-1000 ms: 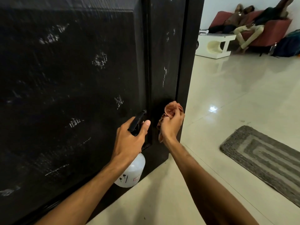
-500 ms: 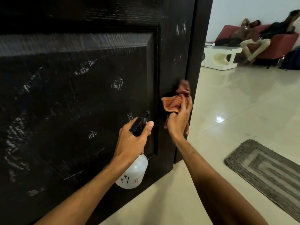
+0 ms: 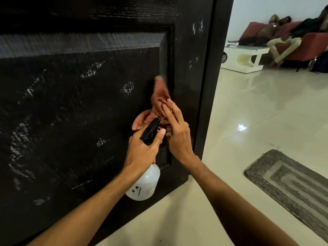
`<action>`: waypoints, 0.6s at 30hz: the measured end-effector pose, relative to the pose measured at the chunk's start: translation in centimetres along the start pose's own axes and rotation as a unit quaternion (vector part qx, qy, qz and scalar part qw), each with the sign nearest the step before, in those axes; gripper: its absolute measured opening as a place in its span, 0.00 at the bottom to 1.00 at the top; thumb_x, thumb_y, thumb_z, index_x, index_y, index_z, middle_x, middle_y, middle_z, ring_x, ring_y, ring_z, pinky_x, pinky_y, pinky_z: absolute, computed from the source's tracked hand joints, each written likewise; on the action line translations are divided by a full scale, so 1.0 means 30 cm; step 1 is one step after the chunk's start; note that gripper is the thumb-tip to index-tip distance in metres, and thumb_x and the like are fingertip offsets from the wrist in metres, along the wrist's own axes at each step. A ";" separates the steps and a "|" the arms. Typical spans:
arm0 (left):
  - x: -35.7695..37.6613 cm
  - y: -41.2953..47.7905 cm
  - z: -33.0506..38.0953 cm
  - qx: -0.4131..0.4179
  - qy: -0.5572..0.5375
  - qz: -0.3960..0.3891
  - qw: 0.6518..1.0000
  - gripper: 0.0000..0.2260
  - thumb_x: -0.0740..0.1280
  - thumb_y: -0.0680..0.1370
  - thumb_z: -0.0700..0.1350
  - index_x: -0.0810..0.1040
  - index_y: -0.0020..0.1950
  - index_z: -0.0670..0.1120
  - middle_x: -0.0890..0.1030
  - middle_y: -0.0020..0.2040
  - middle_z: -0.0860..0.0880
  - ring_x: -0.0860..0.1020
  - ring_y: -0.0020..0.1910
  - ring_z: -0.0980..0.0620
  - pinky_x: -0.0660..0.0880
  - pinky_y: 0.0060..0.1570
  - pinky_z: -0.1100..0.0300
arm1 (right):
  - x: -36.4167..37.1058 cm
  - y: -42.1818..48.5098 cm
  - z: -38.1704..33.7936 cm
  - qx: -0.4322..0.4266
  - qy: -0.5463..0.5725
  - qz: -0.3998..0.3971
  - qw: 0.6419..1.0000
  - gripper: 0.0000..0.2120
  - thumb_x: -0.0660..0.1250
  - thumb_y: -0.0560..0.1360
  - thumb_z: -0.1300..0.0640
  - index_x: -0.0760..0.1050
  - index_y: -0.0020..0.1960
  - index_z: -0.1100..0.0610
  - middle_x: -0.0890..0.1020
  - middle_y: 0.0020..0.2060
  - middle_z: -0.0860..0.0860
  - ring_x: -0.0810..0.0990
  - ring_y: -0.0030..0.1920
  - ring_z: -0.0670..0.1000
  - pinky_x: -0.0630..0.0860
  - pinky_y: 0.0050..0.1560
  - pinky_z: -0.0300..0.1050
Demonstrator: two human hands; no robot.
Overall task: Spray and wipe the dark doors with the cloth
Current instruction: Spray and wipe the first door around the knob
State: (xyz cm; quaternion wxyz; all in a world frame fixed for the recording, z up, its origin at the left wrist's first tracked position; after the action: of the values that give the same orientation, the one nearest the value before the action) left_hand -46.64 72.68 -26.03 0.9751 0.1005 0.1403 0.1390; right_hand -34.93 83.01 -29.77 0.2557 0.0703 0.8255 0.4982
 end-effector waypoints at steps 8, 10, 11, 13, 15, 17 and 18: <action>-0.118 -0.074 -0.058 -0.033 0.014 0.033 0.999 0.10 0.69 0.79 0.56 0.80 0.52 0.50 0.84 0.44 0.47 0.77 0.25 0.58 0.72 0.26 0.65 | 0.143 -0.132 -0.148 0.034 -0.048 0.040 0.997 0.25 0.69 0.80 0.61 0.68 0.76 0.59 0.63 0.79 0.58 0.66 0.75 0.56 0.58 0.77 0.40; -0.154 -0.098 -0.059 -0.041 0.021 0.032 0.998 0.10 0.69 0.79 0.55 0.80 0.53 0.49 0.83 0.42 0.48 0.76 0.24 0.58 0.72 0.26 0.65 | 0.128 -0.139 -0.077 0.055 -0.047 0.049 0.996 0.25 0.68 0.78 0.67 0.71 0.74 0.60 0.63 0.78 0.58 0.65 0.77 0.58 0.66 0.77 0.52; -0.178 -0.104 -0.058 -0.042 0.026 0.036 0.998 0.11 0.69 0.79 0.55 0.80 0.53 0.48 0.82 0.41 0.49 0.75 0.23 0.59 0.72 0.27 0.66 | 0.131 -0.126 -0.055 0.145 -0.016 0.088 0.985 0.27 0.66 0.77 0.71 0.70 0.75 0.60 0.62 0.78 0.56 0.64 0.77 0.58 0.67 0.75 0.57; -0.226 -0.109 -0.057 -0.043 0.029 0.051 0.997 0.13 0.69 0.79 0.57 0.80 0.52 0.48 0.82 0.45 0.47 0.75 0.24 0.58 0.72 0.27 0.66 | 0.158 -0.102 -0.102 0.288 0.028 0.123 0.949 0.31 0.64 0.73 0.73 0.68 0.75 0.60 0.61 0.78 0.56 0.64 0.77 0.58 0.65 0.76 0.57; -0.244 -0.115 -0.055 -0.040 0.027 0.060 0.997 0.12 0.69 0.78 0.58 0.81 0.51 0.50 0.84 0.48 0.47 0.75 0.24 0.57 0.73 0.27 0.64 | 0.189 -0.136 -0.165 0.206 -0.015 0.047 0.977 0.26 0.64 0.72 0.73 0.71 0.70 0.62 0.64 0.74 0.60 0.67 0.71 0.60 0.59 0.76 0.41; -0.233 -0.113 -0.041 -0.031 0.024 0.055 0.998 0.11 0.69 0.78 0.57 0.81 0.50 0.49 0.85 0.47 0.48 0.74 0.23 0.57 0.73 0.27 0.62 | 0.175 -0.157 -0.147 0.128 0.000 0.009 0.992 0.19 0.64 0.76 0.69 0.72 0.66 0.62 0.66 0.71 0.58 0.67 0.69 0.58 0.58 0.73 0.36; -0.222 -0.106 -0.024 -0.026 0.019 0.050 0.998 0.11 0.69 0.79 0.56 0.81 0.49 0.48 0.85 0.46 0.48 0.74 0.23 0.57 0.73 0.26 0.62 | 0.153 -0.128 -0.101 0.147 0.008 0.036 0.988 0.16 0.63 0.79 0.67 0.73 0.66 0.63 0.66 0.71 0.56 0.68 0.70 0.55 0.61 0.74 0.41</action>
State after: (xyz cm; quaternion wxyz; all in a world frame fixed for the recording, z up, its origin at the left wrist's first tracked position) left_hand -52.21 67.81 -25.82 0.9665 0.0795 0.1495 0.1931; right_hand -39.82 80.43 -33.56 0.2182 0.1325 0.8887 0.3808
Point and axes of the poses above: each hand's wrist, its own y-axis towards the middle knuckle, its own x-axis out of the palm, z = x × y, the point moved 1 cm from there along y, towards the middle knuckle
